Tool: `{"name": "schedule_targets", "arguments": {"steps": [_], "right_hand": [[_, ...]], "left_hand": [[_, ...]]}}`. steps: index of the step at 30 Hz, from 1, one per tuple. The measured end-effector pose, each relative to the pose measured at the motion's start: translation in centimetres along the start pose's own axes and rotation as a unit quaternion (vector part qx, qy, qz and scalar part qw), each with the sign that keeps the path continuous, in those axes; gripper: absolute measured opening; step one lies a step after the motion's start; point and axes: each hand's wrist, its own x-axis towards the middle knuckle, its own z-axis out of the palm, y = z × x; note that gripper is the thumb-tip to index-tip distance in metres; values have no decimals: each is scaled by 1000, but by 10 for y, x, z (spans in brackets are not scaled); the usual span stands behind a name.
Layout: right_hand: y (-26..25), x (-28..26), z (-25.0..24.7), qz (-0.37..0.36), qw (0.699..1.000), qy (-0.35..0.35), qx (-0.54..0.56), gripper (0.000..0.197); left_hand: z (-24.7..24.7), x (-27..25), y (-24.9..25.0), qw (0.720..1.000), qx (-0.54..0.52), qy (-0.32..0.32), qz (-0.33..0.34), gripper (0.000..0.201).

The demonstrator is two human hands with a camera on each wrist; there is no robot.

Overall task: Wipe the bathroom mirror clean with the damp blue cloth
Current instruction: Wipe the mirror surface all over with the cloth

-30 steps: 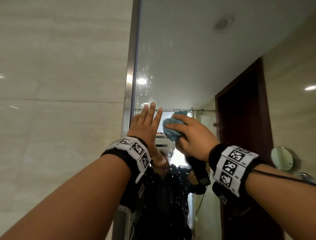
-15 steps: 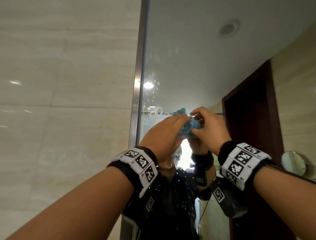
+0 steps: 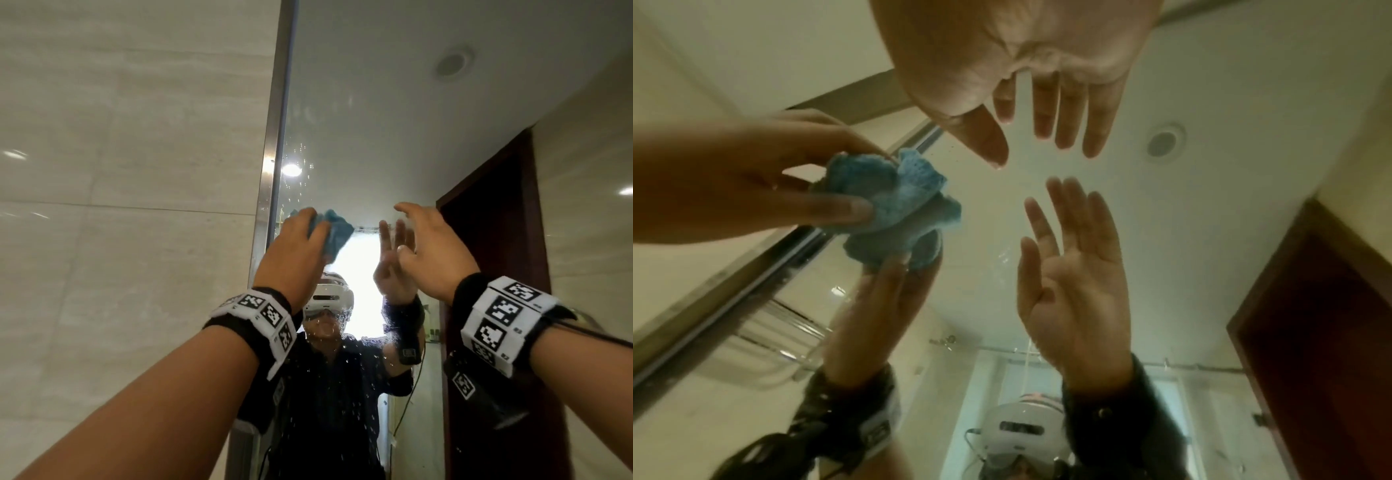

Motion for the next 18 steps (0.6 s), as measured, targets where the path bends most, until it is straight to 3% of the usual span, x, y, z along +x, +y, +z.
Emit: {"name": "schedule_targets", "arguments": {"steps": [3,7,9,11,12,16,18], "right_hand": [[-10,12,2,-41,993,12,-111,73],[-10,30,16,-27,985,-63,-158,85],[-6,30,24,-23,979,-89,-182,87],[-4,28,28,-27,978,-89,-189,87],[-4,28,28,-27,978,-88,-189,86],[-5,29,25,-25,976,-99,-194,85],[-5,28,26,-25,975,-95,-201,85]], "left_hand": [[10,-4,-3,998,-40,-52,-6,56],[22,-21,1,990,46,-94,95,80],[16,0,-16,997,52,-54,34,72],[5,29,-35,997,-44,-13,-57,60],[2,39,-39,996,-54,5,-68,59],[21,22,-19,995,-93,-12,-22,63],[28,7,-4,997,-28,-57,43,63]]}}
